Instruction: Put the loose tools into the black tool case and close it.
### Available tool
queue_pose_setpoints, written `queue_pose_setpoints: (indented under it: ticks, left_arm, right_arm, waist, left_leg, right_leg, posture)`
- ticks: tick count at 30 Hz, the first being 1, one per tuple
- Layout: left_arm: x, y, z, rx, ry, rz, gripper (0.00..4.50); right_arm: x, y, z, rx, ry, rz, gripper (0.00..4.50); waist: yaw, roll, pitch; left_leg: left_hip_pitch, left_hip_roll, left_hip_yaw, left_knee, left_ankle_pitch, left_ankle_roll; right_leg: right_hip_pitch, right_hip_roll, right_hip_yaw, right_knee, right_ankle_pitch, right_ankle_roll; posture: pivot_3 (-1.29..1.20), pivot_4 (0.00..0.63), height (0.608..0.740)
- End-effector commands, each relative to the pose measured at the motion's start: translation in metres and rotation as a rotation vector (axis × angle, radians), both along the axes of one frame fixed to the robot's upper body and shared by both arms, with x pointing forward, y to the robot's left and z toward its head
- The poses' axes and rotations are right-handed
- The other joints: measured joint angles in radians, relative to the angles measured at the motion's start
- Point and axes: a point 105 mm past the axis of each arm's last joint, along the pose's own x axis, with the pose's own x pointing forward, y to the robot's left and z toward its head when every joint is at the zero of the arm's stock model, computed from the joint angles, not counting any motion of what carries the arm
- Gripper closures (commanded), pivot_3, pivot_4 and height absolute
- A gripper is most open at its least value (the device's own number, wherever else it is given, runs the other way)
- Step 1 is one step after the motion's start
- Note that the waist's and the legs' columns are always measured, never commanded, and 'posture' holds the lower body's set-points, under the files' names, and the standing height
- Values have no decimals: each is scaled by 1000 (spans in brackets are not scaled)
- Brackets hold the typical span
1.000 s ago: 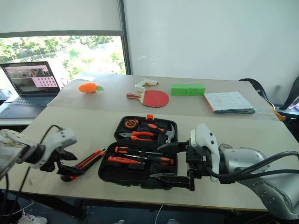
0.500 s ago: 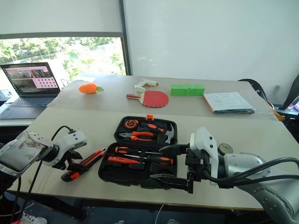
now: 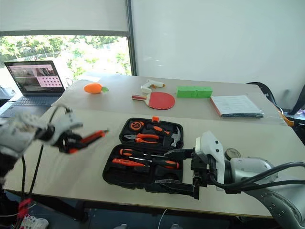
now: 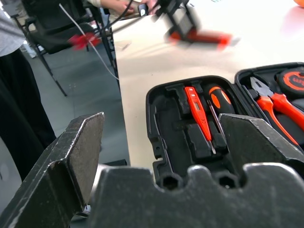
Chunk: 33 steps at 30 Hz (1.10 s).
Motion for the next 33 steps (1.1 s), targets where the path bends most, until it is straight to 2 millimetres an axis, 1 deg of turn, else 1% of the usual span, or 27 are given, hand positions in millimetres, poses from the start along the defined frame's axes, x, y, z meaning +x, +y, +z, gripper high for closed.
queue_pose_setpoints:
  ticks: [1,2,3,4,6,7,9,11,16,19,23,26,33]
  left_arm:
    - [-2,-63,19,16,2,-294,2891]
    - [-5,-86,20,21,12,-372,2891]
    - [-8,-100,20,25,19,-423,2891]
    - [-14,-116,16,29,46,-481,2891]
    - [-25,-131,7,43,95,-550,2891]
    - [-36,-135,-3,65,137,-596,2891]
    - [-51,-136,-19,106,193,-654,2891]
    - [-64,-132,-33,154,243,-676,2891]
    - [-82,-120,-59,243,295,-690,2891]
    - [-83,-118,-67,254,293,-677,2891]
    - [-81,-122,-75,255,289,-642,2891]
    - [-79,-123,-79,263,278,-638,2891]
    - [-82,-130,-84,247,296,-639,2891]
  right_arm:
    - [-3,1,7,-1,-43,23,0]
    - [-4,1,6,-2,-42,25,0]
    - [-4,2,6,-3,-41,25,0]
    - [-4,2,6,-2,-39,24,0]
    - [-4,2,6,0,-36,19,0]
    - [-4,2,6,2,-34,13,0]
    - [-6,3,5,2,-31,8,0]
    - [-7,2,3,-2,-26,-1,0]
    - [-10,-4,-7,-55,-22,-28,0]
    - [-10,-7,-10,-68,-16,-42,0]
    - [-9,-8,-9,-68,-18,-54,0]
    - [-9,-7,-8,-63,-21,-57,0]
    - [-9,-8,-8,-66,-21,-67,0]
  waist:
    - [5,0,0]
    - [6,0,0]
    - [6,0,0]
    - [4,0,0]
    - [-6,0,0]
    - [-16,0,0]
    - [-35,0,0]
    - [-46,1,0]
    - [-41,2,1]
    - [-31,2,1]
    - [-23,2,1]
    - [-25,2,1]
    - [-17,2,0]
  left_leg:
    - [-1,-1,0,0,0,0]
    - [-3,-1,0,0,0,0]
    - [-4,-1,-1,1,0,0]
    - [-6,-1,-1,1,0,0]
    - [-6,-1,-2,1,0,1]
    - [-6,0,-2,1,0,1]
    - [-6,0,-2,0,-1,1]
    - [-4,1,-3,0,-1,2]
    - [-2,1,-5,0,-1,2]
    - [1,1,-4,1,-1,1]
    - [1,1,-4,2,0,1]
    - [1,1,-4,2,0,1]
    - [1,0,-4,2,0,1]
  right_leg:
    - [0,0,0,-1,0,1]
    - [0,0,0,-2,0,1]
    - [-1,0,0,-2,0,2]
    - [-2,0,0,-3,1,2]
    - [-2,0,1,-3,1,2]
    - [-3,0,1,-3,1,2]
    - [-5,2,2,-1,1,1]
    - [-4,3,4,2,0,0]
    - [-3,4,2,6,0,-2]
    - [1,3,2,3,0,-1]
    - [1,3,2,3,0,1]
    - [1,3,2,3,0,0]
    - [2,3,2,3,0,0]
  posture:
    - [0,150,738]
    - [0,150,738]
    - [0,150,738]
    - [0,150,738]
    - [0,150,738]
    - [0,150,738]
    - [0,150,738]
    - [0,150,738]
    - [0,150,738]
    - [0,150,738]
    - [0,150,738]
    - [0,150,738]
    - [0,150,738]
